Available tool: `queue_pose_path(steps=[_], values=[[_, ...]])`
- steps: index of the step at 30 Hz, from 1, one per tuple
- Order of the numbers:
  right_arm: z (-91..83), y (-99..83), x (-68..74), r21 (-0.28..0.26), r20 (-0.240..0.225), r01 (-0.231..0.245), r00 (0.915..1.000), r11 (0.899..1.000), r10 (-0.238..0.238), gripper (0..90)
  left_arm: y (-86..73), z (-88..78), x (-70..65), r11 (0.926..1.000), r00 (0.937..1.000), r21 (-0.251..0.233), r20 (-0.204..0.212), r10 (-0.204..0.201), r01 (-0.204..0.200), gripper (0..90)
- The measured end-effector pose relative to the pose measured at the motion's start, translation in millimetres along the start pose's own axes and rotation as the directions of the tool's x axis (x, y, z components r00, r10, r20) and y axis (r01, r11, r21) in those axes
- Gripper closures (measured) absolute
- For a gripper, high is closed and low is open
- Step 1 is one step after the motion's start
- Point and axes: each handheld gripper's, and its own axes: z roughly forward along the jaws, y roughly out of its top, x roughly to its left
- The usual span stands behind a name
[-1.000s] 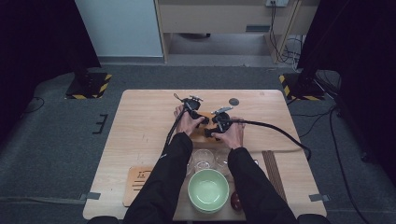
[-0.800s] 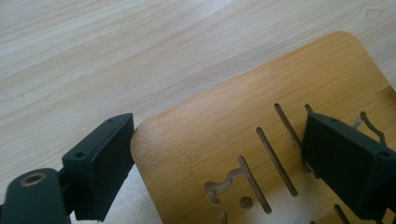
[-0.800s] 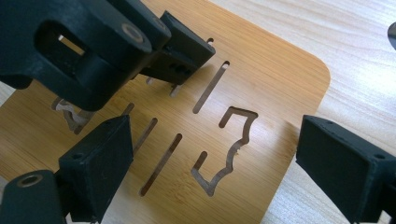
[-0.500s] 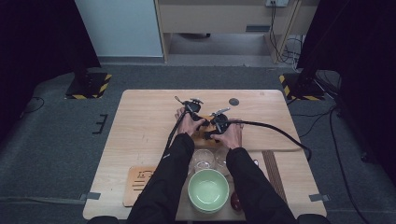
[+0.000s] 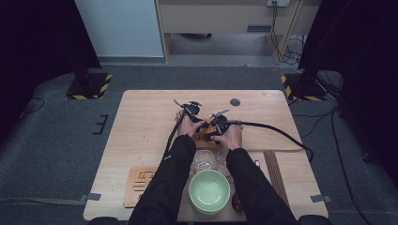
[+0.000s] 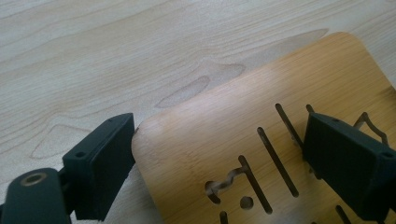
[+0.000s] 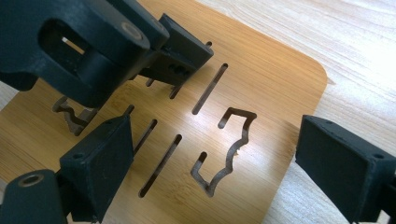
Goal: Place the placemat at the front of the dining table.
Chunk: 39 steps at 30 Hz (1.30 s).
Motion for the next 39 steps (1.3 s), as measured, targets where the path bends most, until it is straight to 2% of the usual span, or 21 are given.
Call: queue_pose_path(steps=[4, 8, 10, 12, 20, 24, 26, 28, 32, 35, 39], values=[[2.5, -0.9, 1.4, 0.01, -0.004, -0.007, 1.0, 1.0, 0.007, 11.6, -0.4, 0.4, -1.2, 0.9999, 0.9998, 0.006, -0.014, 0.013, -0.013, 9.7], [5.5, -2.6, 1.5, 0.037, 0.007, -0.003, 1.0, 0.999, 0.003, 11.6, -0.1, -1.3, 0.3, 0.9999, 0.9999, -0.003, 0.0, -0.012, 0.012, 13.5], [4.9, -3.3, 1.4, 0.04, -0.006, -0.002, 1.0, 0.999, 0.002, 31.5, -0.1, -3.3, 2.5, 0.9999, 0.9999, -0.001, 0.002, -0.013, 0.013, 12.7], [4.5, -2.6, 2.1, 0.013, -0.001, 0.003, 1.0, 1.0, -0.003, 27.0, -1.5, -3.9, 4.0, 1.0, 1.0, 0.009, -0.006, -0.001, 0.001, 12.4], [3.9, -2.8, 0.7, 0.032, 0.004, -0.004, 1.0, 0.999, 0.003, 25.4, -6.9, -7.5, 7.1, 0.9992, 0.9996, 0.028, -0.002, 0.03, -0.03, 12.1], [-1.4, -1.2, -1.0, 0.011, -0.002, -0.003, 1.0, 1.0, 0.003, 25.5, -10.5, -11.8, 9.5, 0.9973, 0.9982, 0.043, -0.004, 0.06, -0.06, 11.5], [-8.9, 1.8, -5.0, -0.009, -0.004, 0.003, 1.0, 1.0, -0.003, 25.7, -15.0, -14.3, 12.5, 0.9944, 0.9965, 0.067, -0.008, 0.083, -0.082, 11.3], [-14.8, 3.3, -9.1, -0.015, 0.004, 0.011, 0.9999, 1.0, -0.011, 26.4, -17.9, -15.2, 13.9, 0.9933, 0.9957, 0.07, -0.007, 0.092, -0.092, 11.6], [-21.2, 1.1, -19.0, -0.046, -0.017, -0.027, 0.9995, 0.999, 0.026, 27.7, -21.3, -15.6, 13.5, 0.9918, 0.9945, 0.074, 0.004, 0.105, -0.105, 11.6], [-24.6, -7.8, -28.6, -0.048, -0.021, -0.007, 0.9998, 0.999, 0.006, 27.7, -25.3, -15.0, 9.9, 0.9857, 0.9903, 0.095, 0.006, 0.139, -0.139, 11.5], [-25.6, -15.2, -31.2, -0.045, -0.053, 0.014, 0.9984, 0.999, -0.016, 26.8, -28.2, -16.0, 7.3, 0.9824, 0.9879, 0.105, 0.011, 0.154, -0.155, 10.9]])
